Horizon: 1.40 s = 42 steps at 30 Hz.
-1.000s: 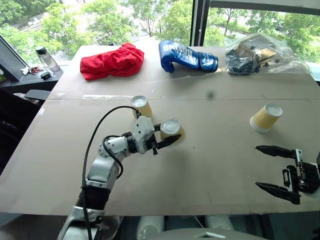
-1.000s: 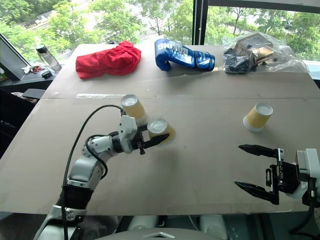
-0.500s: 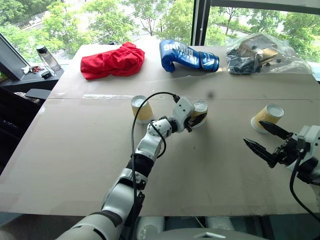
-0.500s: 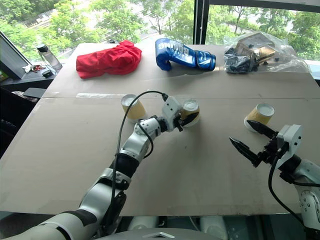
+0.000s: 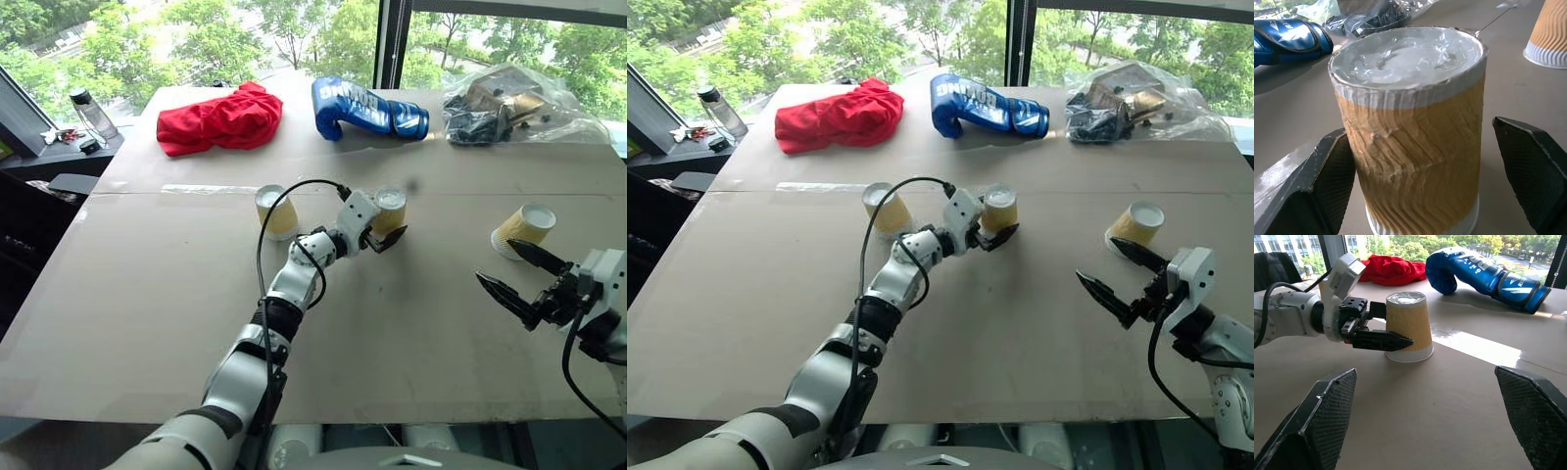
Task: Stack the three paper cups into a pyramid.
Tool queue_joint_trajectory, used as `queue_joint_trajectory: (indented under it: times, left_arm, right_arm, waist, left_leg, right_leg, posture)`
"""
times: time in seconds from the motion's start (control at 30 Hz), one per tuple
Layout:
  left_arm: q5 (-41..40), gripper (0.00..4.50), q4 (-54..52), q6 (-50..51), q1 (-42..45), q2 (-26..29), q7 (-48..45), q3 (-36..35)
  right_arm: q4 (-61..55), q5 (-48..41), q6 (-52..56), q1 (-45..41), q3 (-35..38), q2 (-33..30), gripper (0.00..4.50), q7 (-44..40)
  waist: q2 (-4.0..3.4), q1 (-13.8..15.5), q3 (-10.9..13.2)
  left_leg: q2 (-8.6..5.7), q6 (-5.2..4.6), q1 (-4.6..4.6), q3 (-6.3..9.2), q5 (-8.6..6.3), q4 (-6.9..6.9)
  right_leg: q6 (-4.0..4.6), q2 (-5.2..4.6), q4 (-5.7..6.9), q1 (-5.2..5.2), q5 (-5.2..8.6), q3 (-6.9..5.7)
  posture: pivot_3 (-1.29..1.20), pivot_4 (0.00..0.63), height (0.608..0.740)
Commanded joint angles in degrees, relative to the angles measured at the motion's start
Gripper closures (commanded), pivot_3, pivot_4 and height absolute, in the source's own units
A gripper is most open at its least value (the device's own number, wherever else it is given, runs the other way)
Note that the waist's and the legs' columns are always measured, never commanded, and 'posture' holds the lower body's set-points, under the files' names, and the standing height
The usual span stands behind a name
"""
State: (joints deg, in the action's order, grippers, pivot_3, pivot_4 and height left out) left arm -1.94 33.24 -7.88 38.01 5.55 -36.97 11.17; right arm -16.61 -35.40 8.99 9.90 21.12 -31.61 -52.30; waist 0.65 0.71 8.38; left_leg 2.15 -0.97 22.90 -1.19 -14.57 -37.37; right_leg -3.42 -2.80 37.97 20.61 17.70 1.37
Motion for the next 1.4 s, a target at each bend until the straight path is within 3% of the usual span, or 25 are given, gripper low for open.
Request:
queue_joint_trajectory:
  times: [0.03,0.2,0.47,0.77,1.37,1.4]
  left_arm:
    - [-3.2,0.02,-10.5,2.1,-0.8,1.3,-2.5,-1.4]
    - [-6.1,0.02,-23.6,9.4,-3.0,4.2,-3.6,-2.3]
    - [-17.6,0.02,-42.5,27.0,-3.0,12.3,-12.5,-2.9]
    - [-28.5,0.02,-53.1,46.1,0.3,23.4,-19.1,-3.4]
    - [-29.7,0.02,-55.7,48.2,-0.4,27.5,-17.3,-4.2]
    - [-29.8,0.01,-56.0,48.4,-0.5,27.6,-17.1,-4.3]
  right_arm:
    - [0.3,-2.0,-3.5,0.0,3.1,1.0,0.00,-0.8]
    - [2.4,-1.9,-8.0,-0.8,6.1,2.5,0.00,0.5]
    - [10.9,6.0,-10.9,-8.0,8.2,4.4,0.00,14.9]
    - [19.4,9.7,-8.1,-16.2,4.9,4.9,0.00,21.2]
    - [27.2,11.1,-7.1,-21.8,0.7,5.7,0.00,21.8]
    - [27.5,10.8,-7.0,-22.1,0.8,5.9,0.26,21.9]
  waist:
    - [0.00,0.0,0.0]
    - [-0.01,0.0,0.0]
    - [-0.09,-0.2,0.0]
    - [-0.14,-0.3,0.0]
    - [-0.18,-1.4,0.0]
    - [-0.18,-1.4,0.0]
  left_leg:
    - [0.00,0.00,0.00,0.01,0.00,0.00]
    - [0.01,0.00,0.00,-0.01,0.00,-0.01]
    - [0.05,0.24,-0.03,-0.04,0.14,-0.02]
    - [0.05,0.24,-0.04,-0.06,0.14,0.00]
    - [0.05,0.24,-0.04,-0.06,0.14,0.02]
    - [0.05,0.24,-0.04,-0.06,0.14,0.02]
  right_leg:
    - [0.00,0.00,0.01,0.00,0.00,-0.01]
    - [0.00,-0.01,0.00,-0.01,0.00,0.02]
    - [0.01,0.02,0.06,0.00,0.00,0.06]
    - [0.01,0.02,0.04,0.00,0.00,0.08]
    - [0.01,0.01,0.03,0.01,0.00,0.10]
    - [0.01,0.02,0.03,0.01,0.00,0.10]
  posture:
    - [0.00,0.150,0.740]
    - [0.00,0.150,0.740]
    - [0.00,0.150,0.740]
    - [0.00,0.150,0.740]
    - [0.00,0.150,0.740]
    - [0.00,0.150,0.740]
